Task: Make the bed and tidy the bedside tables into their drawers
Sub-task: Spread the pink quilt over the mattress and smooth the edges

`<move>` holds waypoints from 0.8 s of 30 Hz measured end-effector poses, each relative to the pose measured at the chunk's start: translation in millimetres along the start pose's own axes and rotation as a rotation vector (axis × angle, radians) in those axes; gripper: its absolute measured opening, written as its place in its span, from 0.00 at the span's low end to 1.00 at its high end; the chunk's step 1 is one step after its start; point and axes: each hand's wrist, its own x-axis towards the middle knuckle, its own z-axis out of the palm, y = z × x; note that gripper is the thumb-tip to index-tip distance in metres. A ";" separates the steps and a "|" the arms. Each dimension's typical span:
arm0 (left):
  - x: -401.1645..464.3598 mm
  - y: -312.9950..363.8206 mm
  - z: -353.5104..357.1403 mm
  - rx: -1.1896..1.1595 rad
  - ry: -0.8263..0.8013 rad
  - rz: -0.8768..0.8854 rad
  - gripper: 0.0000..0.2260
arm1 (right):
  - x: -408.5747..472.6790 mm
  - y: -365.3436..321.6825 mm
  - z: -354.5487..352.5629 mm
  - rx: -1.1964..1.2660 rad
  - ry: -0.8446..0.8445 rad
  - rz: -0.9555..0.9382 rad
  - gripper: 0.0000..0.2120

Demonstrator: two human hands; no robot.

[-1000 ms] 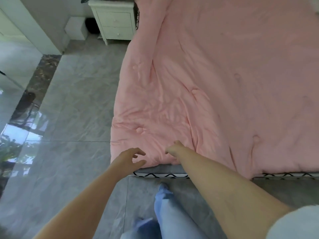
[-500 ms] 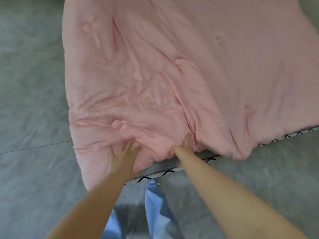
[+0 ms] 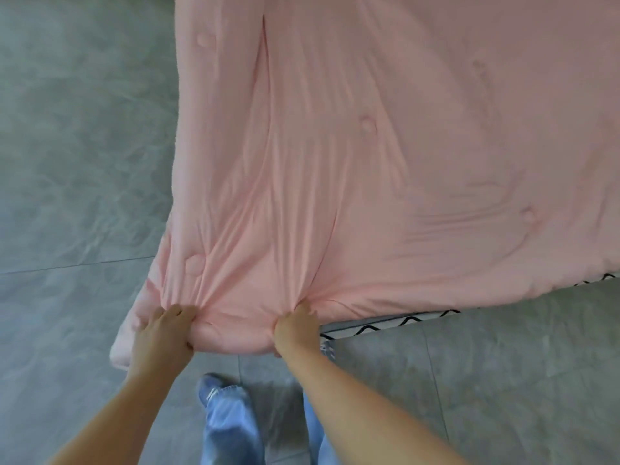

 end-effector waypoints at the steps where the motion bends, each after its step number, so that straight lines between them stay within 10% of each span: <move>1: -2.6 -5.6 -2.2 -0.007 -0.016 -0.009 0.21 | -3.8 8.0 3.2 -0.011 0.010 0.007 0.25; 8: -18.8 37.7 8.3 -0.099 -0.638 -0.086 0.13 | 14.2 5.8 -36.5 -0.794 0.075 -0.224 0.24; 14: -30.1 45.3 22.2 -0.554 0.008 -0.278 0.15 | 19.7 -21.2 -25.3 -0.712 0.233 -0.601 0.17; 18: -24.4 38.1 23.4 -0.840 -0.314 -0.226 0.29 | 0.3 8.6 9.4 -0.817 -0.024 -0.410 0.25; 24: -40.5 10.5 -7.9 -0.871 -0.459 -0.298 0.16 | -36.7 16.3 18.0 -0.711 -0.183 -0.325 0.22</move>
